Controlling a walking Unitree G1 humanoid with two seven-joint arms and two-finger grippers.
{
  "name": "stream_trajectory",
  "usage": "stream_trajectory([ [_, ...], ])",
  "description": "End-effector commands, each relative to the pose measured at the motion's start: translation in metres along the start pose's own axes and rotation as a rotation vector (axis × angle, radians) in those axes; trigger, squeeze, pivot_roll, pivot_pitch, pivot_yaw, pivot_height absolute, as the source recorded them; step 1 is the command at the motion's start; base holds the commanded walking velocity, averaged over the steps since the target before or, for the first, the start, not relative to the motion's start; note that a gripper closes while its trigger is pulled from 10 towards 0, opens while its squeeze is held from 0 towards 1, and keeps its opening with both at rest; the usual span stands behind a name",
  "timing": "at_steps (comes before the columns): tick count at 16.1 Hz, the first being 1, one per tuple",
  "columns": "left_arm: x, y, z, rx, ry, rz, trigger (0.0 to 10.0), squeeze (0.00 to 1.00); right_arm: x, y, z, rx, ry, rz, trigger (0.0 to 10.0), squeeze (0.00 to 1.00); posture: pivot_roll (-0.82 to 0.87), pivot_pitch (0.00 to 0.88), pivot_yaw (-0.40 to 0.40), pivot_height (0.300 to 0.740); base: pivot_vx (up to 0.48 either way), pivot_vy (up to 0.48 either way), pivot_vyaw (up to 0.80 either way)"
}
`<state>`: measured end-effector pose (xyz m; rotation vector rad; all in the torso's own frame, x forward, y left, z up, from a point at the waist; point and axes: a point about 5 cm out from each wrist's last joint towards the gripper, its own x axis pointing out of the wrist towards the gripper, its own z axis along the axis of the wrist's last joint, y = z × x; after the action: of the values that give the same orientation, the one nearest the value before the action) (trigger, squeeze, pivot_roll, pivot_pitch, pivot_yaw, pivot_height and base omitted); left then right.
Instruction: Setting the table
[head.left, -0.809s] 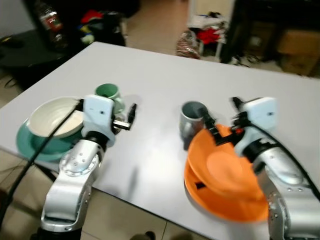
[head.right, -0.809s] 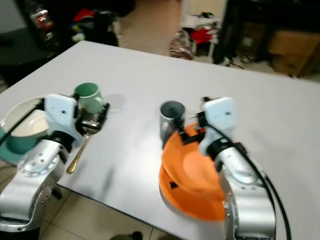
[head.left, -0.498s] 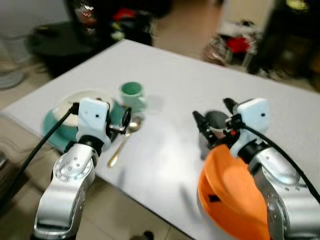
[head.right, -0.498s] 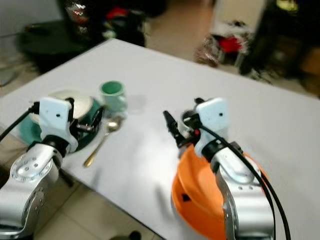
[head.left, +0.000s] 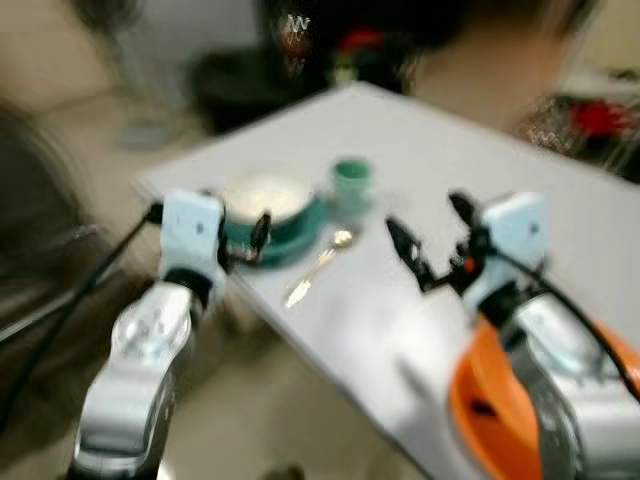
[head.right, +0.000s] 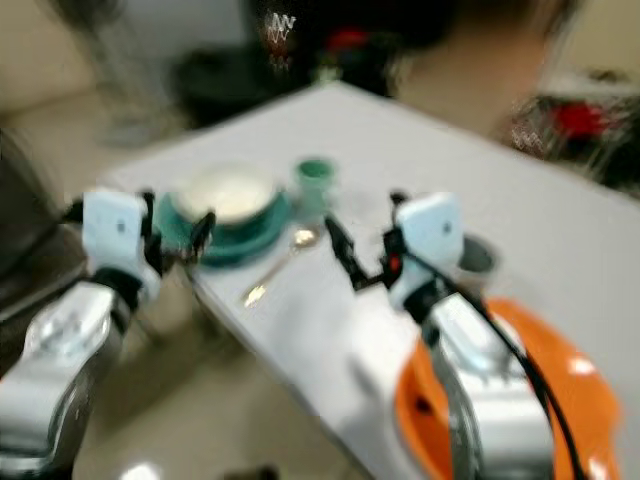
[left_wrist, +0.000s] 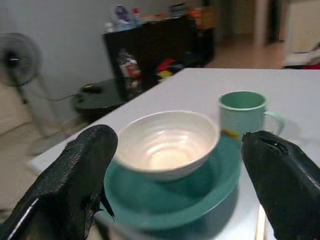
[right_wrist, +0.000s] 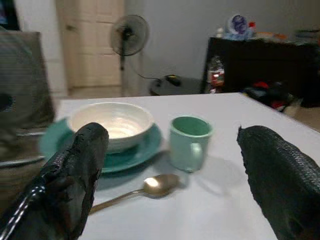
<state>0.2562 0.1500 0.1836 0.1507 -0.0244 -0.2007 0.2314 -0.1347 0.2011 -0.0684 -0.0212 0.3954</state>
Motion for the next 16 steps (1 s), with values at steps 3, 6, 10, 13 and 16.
stream_trajectory([
  [3, 0.0, 0.002, 0.006, 0.006, -0.018, -0.005, 10.0, 0.0, 0.0, 0.002, 0.002, 0.018, -0.002, 0.01, 10.0, 1.0, 0.11, 0.0, 0.029, 0.74, 0.0, 0.333, 0.0],
  [6, -0.002, 0.003, 0.005, 0.005, -0.015, 0.003, 10.0, 0.0, 0.002, 0.0, 0.003, -0.019, 0.001, -0.004, 10.0, 1.0, 0.12, 0.0, 0.018, 0.74, 0.0, 0.364, 0.0],
  [10, -0.003, 0.005, 0.005, 0.008, -0.012, 0.018, 10.0, 0.0, 0.004, -0.004, -0.002, -0.036, 0.027, 0.017, 10.0, 1.0, 0.15, 0.0, -0.002, 0.74, 0.0, 0.366, 0.31],
  [13, -0.003, 0.009, 0.001, 0.01, 0.005, 0.042, 10.0, 0.0, 0.007, -0.01, -0.011, 0.019, 0.04, -0.022, 10.0, 1.0, 0.14, 0.0, 0.003, 0.74, 0.0, 0.356, 0.8],
  [16, 0.0, 0.007, 0.0, 0.004, 0.016, 0.036, 10.0, 0.0, 0.003, -0.026, -0.02, 0.039, 0.048, -0.137, 10.0, 1.0, 0.13, 0.0, 0.019, 0.74, 0.0, 0.106, 0.8],
])
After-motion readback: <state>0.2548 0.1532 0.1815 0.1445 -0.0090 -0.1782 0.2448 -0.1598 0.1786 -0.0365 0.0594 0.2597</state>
